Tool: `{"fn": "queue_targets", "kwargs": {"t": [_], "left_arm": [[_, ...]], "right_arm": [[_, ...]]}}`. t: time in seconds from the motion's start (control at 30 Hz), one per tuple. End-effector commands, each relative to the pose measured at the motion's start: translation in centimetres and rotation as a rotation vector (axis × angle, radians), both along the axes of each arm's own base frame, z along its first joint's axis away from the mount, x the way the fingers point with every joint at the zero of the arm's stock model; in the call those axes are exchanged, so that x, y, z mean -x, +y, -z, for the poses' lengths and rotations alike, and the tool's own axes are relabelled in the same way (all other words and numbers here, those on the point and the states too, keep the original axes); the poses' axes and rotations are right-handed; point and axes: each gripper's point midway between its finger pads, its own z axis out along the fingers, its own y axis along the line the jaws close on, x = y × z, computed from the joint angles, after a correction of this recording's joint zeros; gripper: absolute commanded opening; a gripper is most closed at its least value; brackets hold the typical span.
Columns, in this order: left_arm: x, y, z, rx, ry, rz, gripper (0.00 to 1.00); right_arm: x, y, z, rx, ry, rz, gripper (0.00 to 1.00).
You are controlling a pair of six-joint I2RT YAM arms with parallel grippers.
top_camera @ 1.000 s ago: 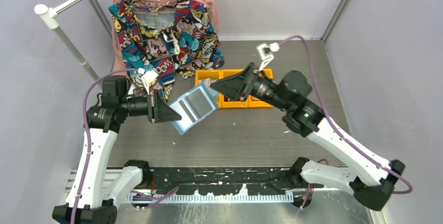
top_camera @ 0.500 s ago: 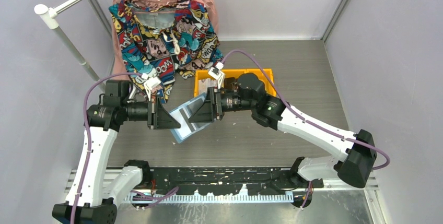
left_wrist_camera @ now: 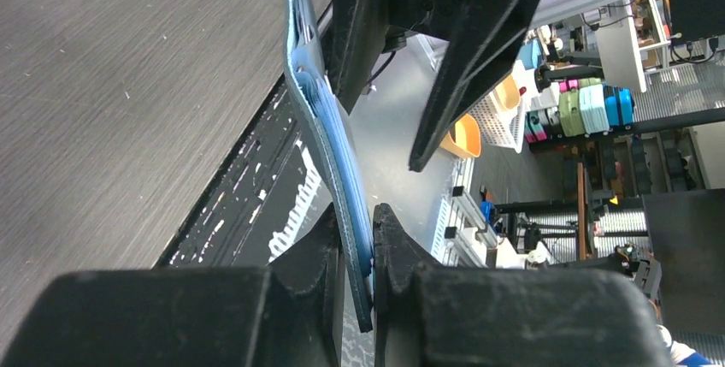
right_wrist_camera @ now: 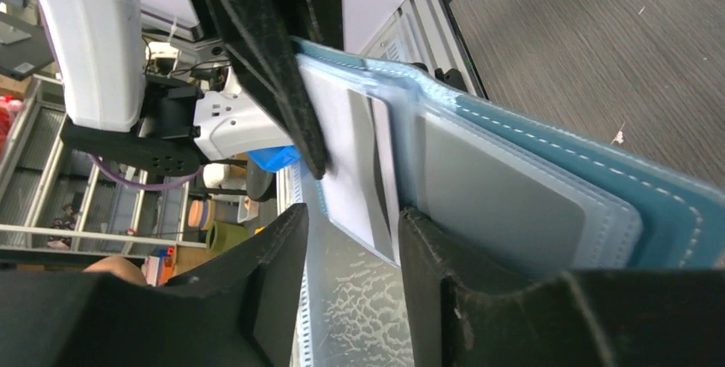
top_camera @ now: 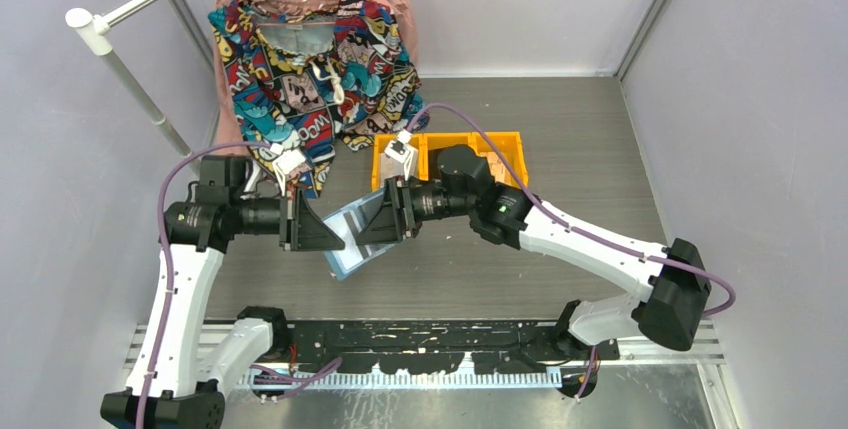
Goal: Take the credit cards out of the card holder
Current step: Remove the credit card from the card holder.
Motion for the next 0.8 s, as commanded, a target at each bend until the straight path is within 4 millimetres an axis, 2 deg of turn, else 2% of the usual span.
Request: {"fn": "queue_targets", "kwargs": {"t": [0.0,0.17,0.3,0.4,0.53,0.67,0.77], "left_arm": [[1.0,-0.4,-2.9,0.096,-0.096,0.068,0.00],[1.2,-0.5,-3.2,0.116,-0.092,0.078,0.01],[1.8,-0.7,-4.0,0.168,-0.077,0.111,0.13],[2.0,-0.7,-4.3,0.195,-0.093,0.131,0.15],[2.5,-0.7,-4.4,0.223,-0.079,0.155,0.18],[2.6,-0.7,-4.2,0.224,-0.086,0.157,0.18],[2.4,-0.7,-4.3,0.221,-0.102,0.154,0.11]], "right_arm": [[1.6,1.6,-2.9,-0.126,-0.036,-0.069,0.45],[1.9,1.6,-4.5,-0.217,-0.028,-0.077,0.27],[1.8,1.5,-5.1,-0.285,0.001,-0.060,0.14],[1.9,1.2,-5.5,-0.334,0.017,-0.054,0.07],[2.4,0.5,-6.5,-0.392,0.028,-0.062,0.01],[3.0,-0.5,-7.1,-0.418,0.016,-0.066,0.01],[3.5,-1.2,-7.3,-0.429,0.012,-0.071,0.01]]}}
